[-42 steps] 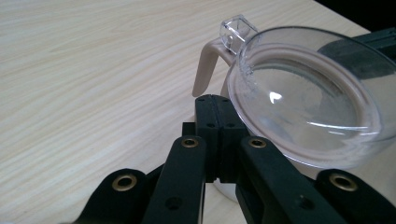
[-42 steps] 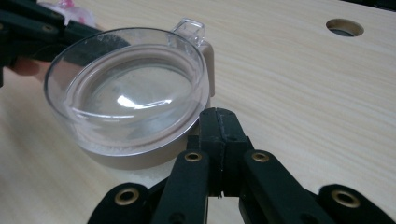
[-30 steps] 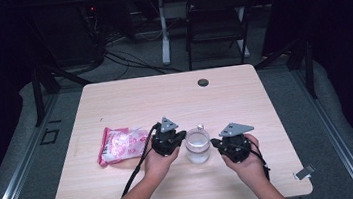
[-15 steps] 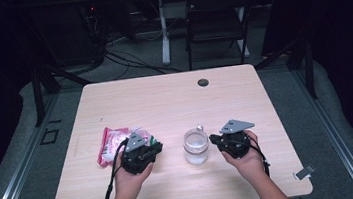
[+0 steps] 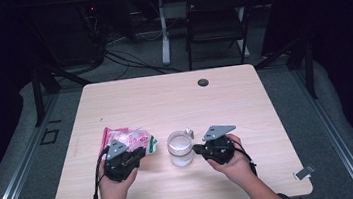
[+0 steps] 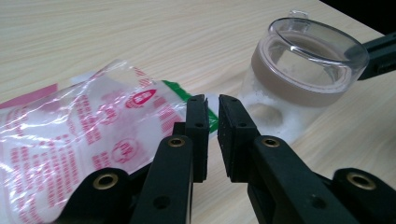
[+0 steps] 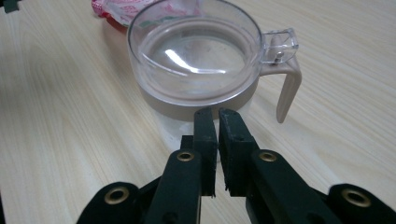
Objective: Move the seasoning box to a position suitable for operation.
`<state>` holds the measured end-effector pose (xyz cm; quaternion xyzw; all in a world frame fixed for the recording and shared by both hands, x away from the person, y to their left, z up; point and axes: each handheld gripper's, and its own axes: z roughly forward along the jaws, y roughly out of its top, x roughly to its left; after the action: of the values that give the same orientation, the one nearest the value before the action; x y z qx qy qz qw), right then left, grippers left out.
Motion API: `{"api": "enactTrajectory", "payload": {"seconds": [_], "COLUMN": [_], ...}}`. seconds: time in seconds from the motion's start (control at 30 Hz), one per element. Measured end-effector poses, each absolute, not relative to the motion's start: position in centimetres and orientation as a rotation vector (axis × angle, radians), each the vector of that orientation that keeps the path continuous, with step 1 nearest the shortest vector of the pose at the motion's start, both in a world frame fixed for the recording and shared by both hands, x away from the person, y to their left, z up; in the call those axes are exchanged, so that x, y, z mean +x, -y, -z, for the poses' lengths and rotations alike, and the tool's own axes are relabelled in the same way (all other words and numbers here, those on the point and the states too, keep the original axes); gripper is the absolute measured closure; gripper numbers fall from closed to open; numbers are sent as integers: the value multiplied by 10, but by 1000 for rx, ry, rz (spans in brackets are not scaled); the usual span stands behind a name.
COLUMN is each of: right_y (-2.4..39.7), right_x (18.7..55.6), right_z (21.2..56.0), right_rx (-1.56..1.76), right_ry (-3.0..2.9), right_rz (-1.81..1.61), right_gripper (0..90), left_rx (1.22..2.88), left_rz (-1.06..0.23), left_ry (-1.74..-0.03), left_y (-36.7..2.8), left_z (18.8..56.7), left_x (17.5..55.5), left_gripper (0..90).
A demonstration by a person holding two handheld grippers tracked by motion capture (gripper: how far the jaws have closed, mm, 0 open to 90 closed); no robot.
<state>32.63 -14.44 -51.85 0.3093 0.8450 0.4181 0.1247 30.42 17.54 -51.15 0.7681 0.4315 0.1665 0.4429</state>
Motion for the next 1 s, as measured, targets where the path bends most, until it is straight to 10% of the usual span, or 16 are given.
{"api": "enactTrajectory", "payload": {"seconds": [1.0], "right_y": [129], "right_x": [399], "right_z": [565], "right_rx": [1046], "right_ry": [-2410], "right_rz": [-1118], "right_gripper": [772], "left_rx": [1797], "left_rz": [-485], "left_ry": [-1208], "left_y": [-215], "left_z": [517], "left_x": [285], "left_gripper": [651]}}
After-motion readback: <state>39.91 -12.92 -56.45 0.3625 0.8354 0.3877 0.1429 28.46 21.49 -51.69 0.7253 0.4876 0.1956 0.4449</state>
